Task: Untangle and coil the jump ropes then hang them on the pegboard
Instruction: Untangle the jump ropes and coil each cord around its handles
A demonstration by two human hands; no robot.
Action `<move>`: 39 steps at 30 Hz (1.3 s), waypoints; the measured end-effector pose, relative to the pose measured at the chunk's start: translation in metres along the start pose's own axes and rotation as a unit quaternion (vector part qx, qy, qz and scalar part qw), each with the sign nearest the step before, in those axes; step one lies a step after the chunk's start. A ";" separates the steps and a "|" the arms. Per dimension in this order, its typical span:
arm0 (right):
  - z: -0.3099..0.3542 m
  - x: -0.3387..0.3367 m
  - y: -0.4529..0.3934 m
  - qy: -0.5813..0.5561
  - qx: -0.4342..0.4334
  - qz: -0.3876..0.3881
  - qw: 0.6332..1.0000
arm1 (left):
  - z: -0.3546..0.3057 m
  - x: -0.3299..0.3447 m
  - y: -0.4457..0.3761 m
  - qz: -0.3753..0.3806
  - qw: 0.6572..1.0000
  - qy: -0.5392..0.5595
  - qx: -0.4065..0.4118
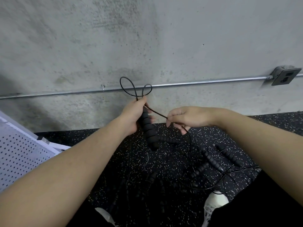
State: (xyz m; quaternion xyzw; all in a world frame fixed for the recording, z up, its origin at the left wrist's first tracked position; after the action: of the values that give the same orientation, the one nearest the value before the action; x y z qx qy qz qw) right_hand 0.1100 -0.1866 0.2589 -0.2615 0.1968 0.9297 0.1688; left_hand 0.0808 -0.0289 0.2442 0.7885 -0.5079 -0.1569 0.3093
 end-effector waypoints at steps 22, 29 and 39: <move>0.041 -0.033 -0.019 0.080 -0.081 -0.154 0.982 | -0.033 0.024 0.050 -0.039 0.781 -0.496 0.378; 0.008 -0.017 -0.029 0.034 -0.035 -0.077 0.996 | -0.053 -0.009 0.036 -0.146 0.838 -0.398 0.344; -0.017 -0.043 -0.012 0.104 -0.003 -0.107 0.989 | -0.018 -0.060 -0.014 -0.123 0.963 -0.228 0.074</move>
State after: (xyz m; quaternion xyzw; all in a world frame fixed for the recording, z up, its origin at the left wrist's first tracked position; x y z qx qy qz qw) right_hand 0.1571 -0.1933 0.2658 -0.3766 0.1810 0.8748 0.2453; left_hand 0.0748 0.0354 0.2452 0.8091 -0.4742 -0.3310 0.1046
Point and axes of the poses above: each hand's wrist, its own y-axis away from the middle knuckle, its own x-axis out of the palm, z = x × y, the point moved 10 cm from there along -y, towards the middle knuckle, and after that the axes turned 14 degrees about -x, right-handed, at the moved point
